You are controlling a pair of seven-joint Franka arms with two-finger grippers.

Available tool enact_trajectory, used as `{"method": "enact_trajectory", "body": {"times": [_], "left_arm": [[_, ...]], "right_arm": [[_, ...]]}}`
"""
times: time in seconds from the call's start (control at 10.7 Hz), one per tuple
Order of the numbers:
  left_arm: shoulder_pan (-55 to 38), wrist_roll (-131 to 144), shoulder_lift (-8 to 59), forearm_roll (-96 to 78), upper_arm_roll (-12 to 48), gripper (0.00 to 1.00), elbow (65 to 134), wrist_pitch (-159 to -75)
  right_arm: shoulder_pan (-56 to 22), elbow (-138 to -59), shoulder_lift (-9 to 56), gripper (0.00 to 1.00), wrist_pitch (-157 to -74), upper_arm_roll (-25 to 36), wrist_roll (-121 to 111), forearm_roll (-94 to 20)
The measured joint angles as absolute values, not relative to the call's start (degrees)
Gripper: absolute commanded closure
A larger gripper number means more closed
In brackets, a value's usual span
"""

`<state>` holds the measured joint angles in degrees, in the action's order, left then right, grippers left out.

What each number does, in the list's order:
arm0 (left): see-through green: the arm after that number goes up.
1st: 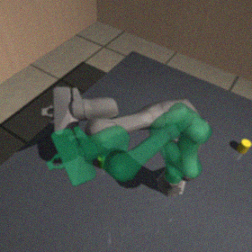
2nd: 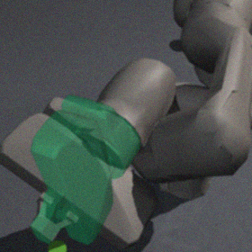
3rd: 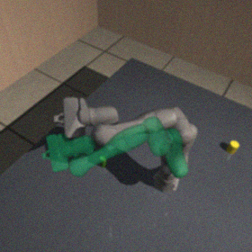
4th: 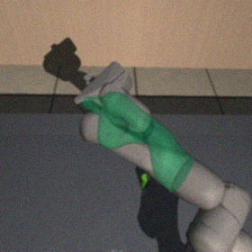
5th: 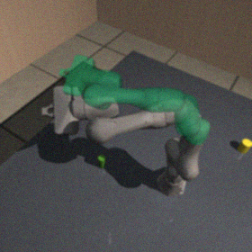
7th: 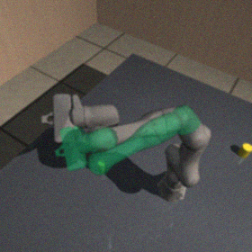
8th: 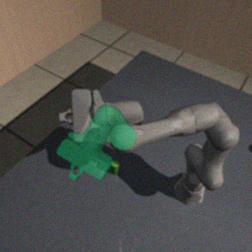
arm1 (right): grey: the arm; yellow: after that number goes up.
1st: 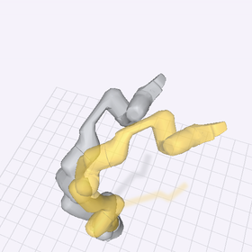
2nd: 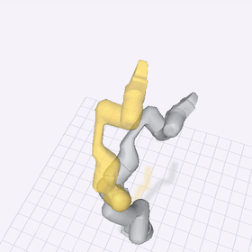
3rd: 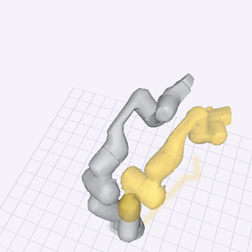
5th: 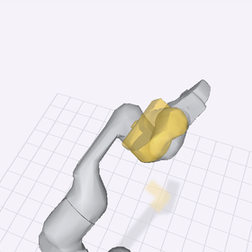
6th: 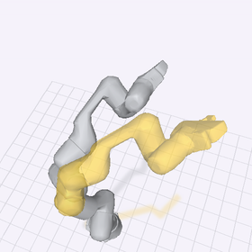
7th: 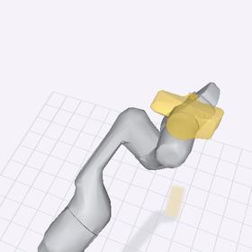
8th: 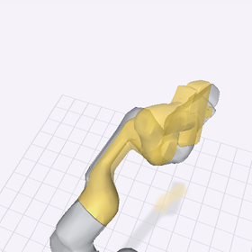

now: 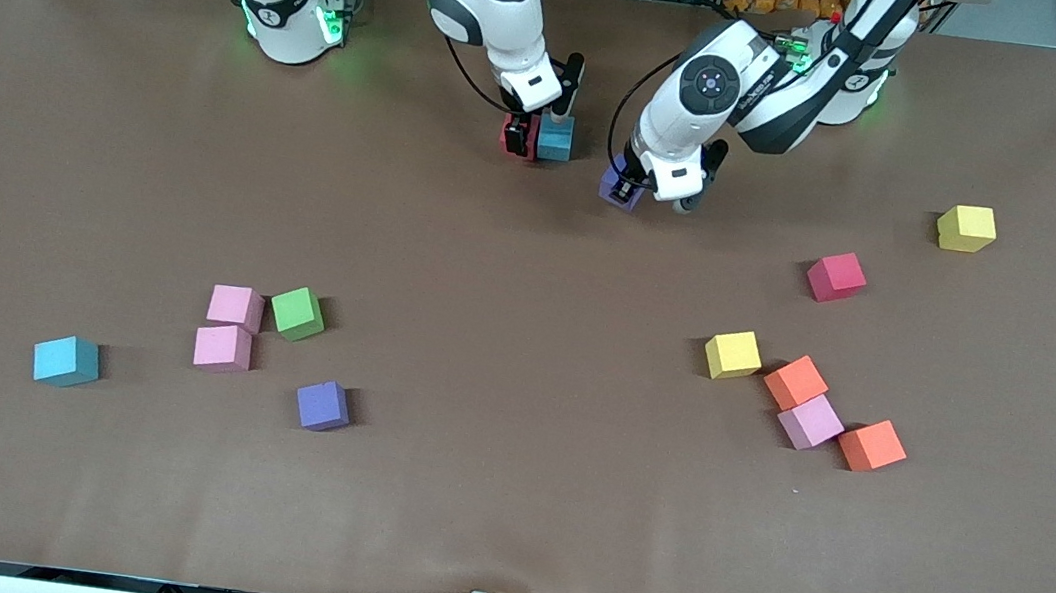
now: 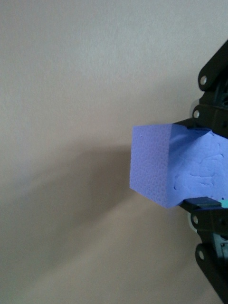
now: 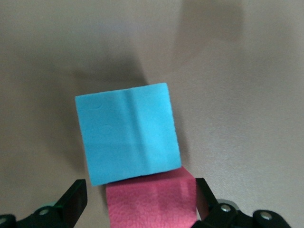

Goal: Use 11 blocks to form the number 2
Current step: 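Place the blue cube beside the cyan cube while the right gripper reaches the green cube, then grasp the green cube with the right gripper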

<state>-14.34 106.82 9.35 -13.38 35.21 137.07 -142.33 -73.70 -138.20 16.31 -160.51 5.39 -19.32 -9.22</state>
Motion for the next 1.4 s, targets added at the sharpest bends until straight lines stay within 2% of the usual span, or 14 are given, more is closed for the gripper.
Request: {"method": "enact_trajectory", "body": {"times": [0.47,0.65,0.84,1.12,1.4], "left_arm": [[-14.8,120.1,9.4,-13.4,39.2,0.89,140.1,-149.9],[-14.9,124.2,9.7,-13.5,39.3,0.90,140.3,-150.3],[-15.2,126.6,10.9,-13.5,39.3,0.90,140.4,-150.7],[-17.2,132.3,13.2,-13.6,39.4,0.90,140.6,-154.5],[-20.3,136.7,15.7,-13.8,39.5,0.90,140.7,-158.9]], "right_arm": [[-72.4,-137.8,9.3,0.00,-150.1,7.2,-23.2,-9.2],[-71.2,-137.4,6.2,0.00,-144.9,11.1,-25.6,-9.3],[-69.5,-133.9,4.6,0.00,-136.8,18.8,-26.8,-9.2],[-66.7,-123.2,5.9,0.00,-125.1,30.8,-28.4,-7.0],[-61.5,-114.1,12.6,0.00,-121.8,35.6,-28.3,-6.8]]}}
